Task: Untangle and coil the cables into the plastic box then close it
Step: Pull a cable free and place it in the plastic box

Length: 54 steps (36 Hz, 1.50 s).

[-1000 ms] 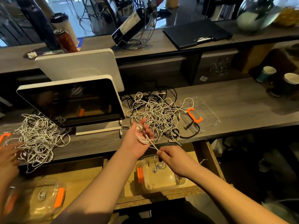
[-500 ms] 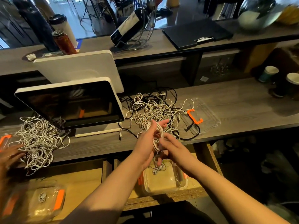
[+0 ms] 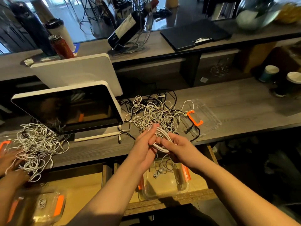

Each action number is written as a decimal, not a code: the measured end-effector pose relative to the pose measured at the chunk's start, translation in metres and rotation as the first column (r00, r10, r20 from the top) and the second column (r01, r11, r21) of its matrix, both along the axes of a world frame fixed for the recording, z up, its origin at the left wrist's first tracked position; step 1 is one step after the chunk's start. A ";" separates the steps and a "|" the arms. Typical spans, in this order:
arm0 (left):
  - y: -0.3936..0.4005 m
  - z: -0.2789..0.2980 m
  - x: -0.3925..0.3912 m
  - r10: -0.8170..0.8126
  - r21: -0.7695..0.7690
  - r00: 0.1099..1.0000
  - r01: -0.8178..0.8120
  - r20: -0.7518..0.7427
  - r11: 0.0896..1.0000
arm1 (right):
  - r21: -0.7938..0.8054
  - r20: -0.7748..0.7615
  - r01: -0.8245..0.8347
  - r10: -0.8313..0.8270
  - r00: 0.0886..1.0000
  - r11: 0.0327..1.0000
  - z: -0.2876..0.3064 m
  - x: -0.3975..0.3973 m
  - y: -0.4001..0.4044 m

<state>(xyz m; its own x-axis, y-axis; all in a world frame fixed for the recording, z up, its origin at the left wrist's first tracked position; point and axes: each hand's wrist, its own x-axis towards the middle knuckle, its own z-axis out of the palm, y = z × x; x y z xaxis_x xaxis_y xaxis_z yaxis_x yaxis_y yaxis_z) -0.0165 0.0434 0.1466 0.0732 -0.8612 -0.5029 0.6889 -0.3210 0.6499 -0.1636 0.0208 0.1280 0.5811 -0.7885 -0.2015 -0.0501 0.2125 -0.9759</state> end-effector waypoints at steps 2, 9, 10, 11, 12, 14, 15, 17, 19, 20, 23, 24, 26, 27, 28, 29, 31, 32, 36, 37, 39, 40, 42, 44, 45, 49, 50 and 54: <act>0.002 -0.002 0.002 -0.086 0.031 0.993 0.083 0.083 0.996 | -0.041 -0.029 -0.067 0.066 0.997 0.997 0.000 -0.004 -0.002; 0.000 -0.019 0.003 -0.165 0.057 0.488 0.227 0.857 0.972 | -0.098 -0.186 -0.176 0.156 0.970 0.980 -0.004 -0.010 0.001; -0.001 -0.020 0.004 -0.178 0.070 0.416 0.263 0.892 0.962 | -0.081 -0.187 -0.192 0.174 0.967 0.978 -0.005 -0.012 0.002; -0.001 -0.019 0.004 -0.203 0.087 0.381 0.300 0.902 0.950 | -0.075 -0.191 -0.206 0.189 0.963 0.976 -0.006 -0.013 0.003; -0.001 -0.020 0.006 -0.236 0.105 0.374 0.338 0.897 0.935 | -0.075 -0.197 -0.219 0.200 0.960 0.973 -0.007 -0.014 0.003; 0.001 -0.020 0.010 -0.334 0.149 0.375 0.444 0.865 0.884 | -0.093 -0.218 -0.248 0.223 0.950 0.964 -0.006 -0.018 0.005; 0.003 -0.019 0.012 -0.380 0.166 0.354 0.506 0.855 0.847 | -0.106 -0.235 -0.265 0.235 0.943 0.958 -0.006 -0.019 0.005; 0.008 -0.018 0.016 -0.441 0.175 0.311 0.616 0.842 0.768 | -0.126 -0.279 -0.293 0.249 0.927 0.948 -0.005 -0.021 0.005; 0.013 -0.017 0.018 -0.469 0.138 0.362 0.655 0.805 0.743 | -0.126 -0.286 -0.296 0.250 0.925 0.947 -0.003 -0.022 0.005; 0.015 -0.018 0.019 -0.477 0.117 0.409 0.651 0.778 0.750 | -0.125 -0.291 -0.295 0.249 0.924 0.947 -0.004 -0.022 0.005; 0.018 -0.018 0.018 -0.503 0.102 0.484 0.641 0.716 0.761 | -0.088 -0.302 -0.299 0.260 0.917 0.950 -0.003 -0.025 0.004; 0.018 -0.018 0.018 -0.520 0.113 0.487 0.645 0.701 0.756 | -0.078 -0.307 -0.305 0.268 0.913 0.949 -0.003 -0.025 0.003; 0.019 -0.019 0.019 -0.568 0.152 0.496 0.651 0.656 0.744 | -0.092 -0.337 -0.322 0.275 0.900 0.942 -0.004 -0.025 0.000; 0.019 -0.019 0.020 -0.589 0.170 0.511 0.648 0.625 0.742 | -0.108 -0.360 -0.334 0.276 0.891 0.936 -0.003 -0.024 0.001; 0.018 -0.020 0.021 -0.601 0.184 0.519 0.645 0.608 0.742 | -0.115 -0.375 -0.340 0.276 0.885 0.933 -0.003 -0.022 0.001; 0.018 -0.019 0.021 -0.604 0.194 0.520 0.639 0.604 0.744 | -0.123 -0.377 -0.344 0.277 0.884 0.931 -0.002 -0.021 0.002; 0.017 -0.019 0.021 -0.598 0.195 0.527 0.630 0.604 0.752 | -0.123 -0.379 -0.340 0.272 0.885 0.932 -0.001 -0.017 0.003; 0.018 -0.019 0.021 -0.591 0.185 0.543 0.623 0.597 0.760 | -0.123 -0.370 -0.324 0.259 0.892 0.938 -0.003 -0.016 0.002; 0.018 -0.014 0.024 -0.543 0.136 0.616 0.581 0.571 0.802 | -0.133 -0.261 -0.215 0.175 0.950 0.968 0.001 -0.014 -0.001; 0.018 -0.013 0.025 -0.524 0.120 0.641 0.563 0.560 0.817 | -0.126 -0.215 -0.167 0.137 0.967 0.978 0.002 -0.013 -0.001; 0.017 -0.012 0.025 -0.477 0.080 0.693 0.523 0.541 0.849 | -0.096 -0.101 -0.058 0.048 0.994 0.994 0.004 -0.011 0.001; 0.016 -0.011 0.024 -0.451 0.067 0.708 0.499 0.543 0.864 | -0.089 -0.061 -0.016 0.010 0.998 0.996 0.004 -0.009 0.001; 0.014 -0.009 0.023 -0.396 0.060 0.721 0.444 0.568 0.894 | -0.081 -0.037 0.033 -0.036 0.999 0.996 0.003 -0.006 0.005; 0.013 -0.009 0.021 -0.359 0.045 0.753 0.404 0.552 0.914 | -0.049 -0.032 0.075 -0.077 0.997 0.996 0.000 -0.003 0.011; 0.013 -0.007 0.020 -0.346 0.037 0.779 0.384 0.523 0.922 | -0.023 -0.039 0.097 -0.097 0.994 0.995 -0.002 -0.001 0.013; 0.011 0.003 0.017 -0.247 0.007 0.877 0.269 0.413 0.963 | 0.012 -0.052 0.175 -0.174 0.983 0.984 -0.008 0.006 0.023; 0.009 0.004 0.016 -0.209 -0.003 0.887 0.231 0.411 0.973 | -0.012 -0.055 0.178 -0.179 0.982 0.984 -0.010 0.009 0.025; 0.003 -0.002 0.014 -0.038 0.000 0.845 0.045 0.534 0.999 | -0.169 -0.173 0.098 -0.128 0.976 0.981 -0.017 0.019 0.039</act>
<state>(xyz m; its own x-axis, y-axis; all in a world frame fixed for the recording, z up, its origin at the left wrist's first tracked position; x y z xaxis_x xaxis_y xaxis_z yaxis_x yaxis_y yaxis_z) -0.0022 0.0467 0.1448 0.2912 -0.8751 -0.3866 0.2211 -0.3316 0.9171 -0.1444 0.0598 0.1107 0.4513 -0.8774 -0.1628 -0.2152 0.0701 -0.9741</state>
